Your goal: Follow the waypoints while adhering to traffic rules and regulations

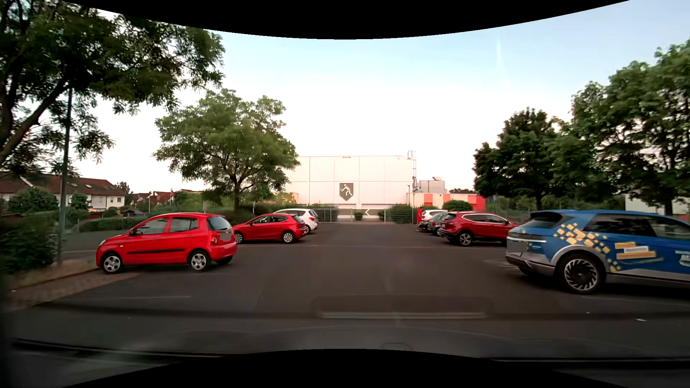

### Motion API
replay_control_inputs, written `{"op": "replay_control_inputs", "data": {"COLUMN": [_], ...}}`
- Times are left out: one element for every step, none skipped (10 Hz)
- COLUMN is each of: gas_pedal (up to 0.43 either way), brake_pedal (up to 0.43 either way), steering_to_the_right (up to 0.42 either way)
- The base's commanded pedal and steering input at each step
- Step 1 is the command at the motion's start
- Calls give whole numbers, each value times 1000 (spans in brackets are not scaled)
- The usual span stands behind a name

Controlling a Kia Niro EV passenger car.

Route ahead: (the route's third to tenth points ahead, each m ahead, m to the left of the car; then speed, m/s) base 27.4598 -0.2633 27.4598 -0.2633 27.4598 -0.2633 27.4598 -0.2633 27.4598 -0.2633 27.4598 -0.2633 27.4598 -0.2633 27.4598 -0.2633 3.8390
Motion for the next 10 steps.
{"op": "replay_control_inputs", "data": {"gas_pedal": [0,0,0,0,0,0,0,0,0,0], "brake_pedal": [0,0,12,30,55,79,104,110,116,116], "steering_to_the_right": [73,72,69,63,61,55,39,20,5,-12]}}
